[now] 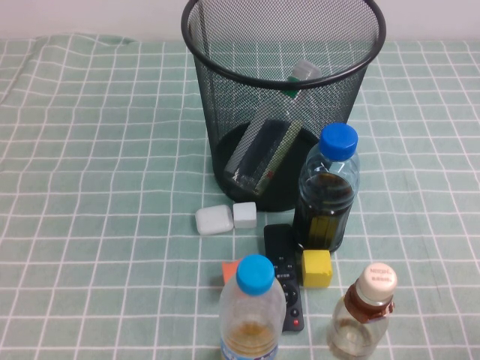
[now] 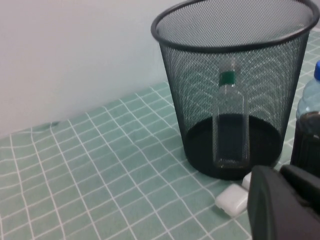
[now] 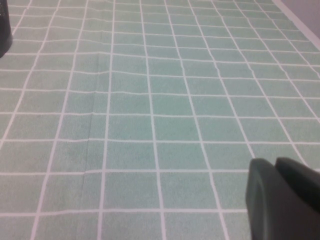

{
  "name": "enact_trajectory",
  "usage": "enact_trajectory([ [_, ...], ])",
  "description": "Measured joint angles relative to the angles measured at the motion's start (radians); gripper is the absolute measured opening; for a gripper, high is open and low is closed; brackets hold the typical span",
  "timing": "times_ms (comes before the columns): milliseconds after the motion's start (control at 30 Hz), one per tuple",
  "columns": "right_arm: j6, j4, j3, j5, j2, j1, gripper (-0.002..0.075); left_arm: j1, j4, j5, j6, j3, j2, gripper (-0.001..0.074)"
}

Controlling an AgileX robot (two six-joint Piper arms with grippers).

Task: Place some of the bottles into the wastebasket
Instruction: Pick up a bottle from the table with right arm

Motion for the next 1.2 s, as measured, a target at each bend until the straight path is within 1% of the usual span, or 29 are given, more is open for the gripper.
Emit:
enact_trajectory([
  [133, 0.000, 0.000, 0.000, 0.000, 0.000, 0.000, -0.0008, 0.000, 0.006, -0.037, -0.007, 0.135, -0.090, -0.0001],
  [300, 0.000, 0.000, 0.000, 0.000, 0.000, 0.000, -0.0008, 0.000, 0.044, -0.074, -0.032, 0.245, -0.172, -0.0001],
  [433, 0.000, 0.000, 0.000, 0.000, 0.000, 0.000, -0.0008, 0.000, 0.140, -0.121, -0.166, 0.327, -0.250, -0.0001],
  [533, 0.000, 0.000, 0.000, 0.000, 0.000, 0.000, -0.0008, 0.008, 0.237, -0.190, -0.255, 0.430, -0.315, -0.0001],
  [633, 0.000, 0.000, 0.000, 0.000, 0.000, 0.000, -0.0008, 0.066, 0.269, -0.271, -0.279, 0.527, -0.383, -0.0002],
  [733, 0.000, 0.000, 0.000, 0.000, 0.000, 0.000, -0.0008, 0.169, 0.249, -0.342, -0.283, 0.601, -0.432, -0.0002],
  [900, 0.002, 0.000, 0.000, 0.000, 0.000, 0.000, -0.0008, 0.364, 0.183, -0.453, -0.283, 0.689, -0.439, -0.0002],
  [967, 0.002, 0.000, 0.000, 0.000, 0.000, 0.000, -0.0008, 0.414, 0.167, -0.499, -0.283, 0.716, -0.439, -0.0002],
  [1067, 0.002, 0.000, 0.000, 0.000, 0.000, 0.000, -0.0008, 0.439, 0.162, -0.538, -0.285, 0.742, -0.439, -0.0002],
  [1200, 0.002, 0.000, 0.000, 0.000, 0.000, 0.000, -0.0008, 0.422, 0.160, -0.479, -0.293, 0.746, -0.439, -0.0002],
])
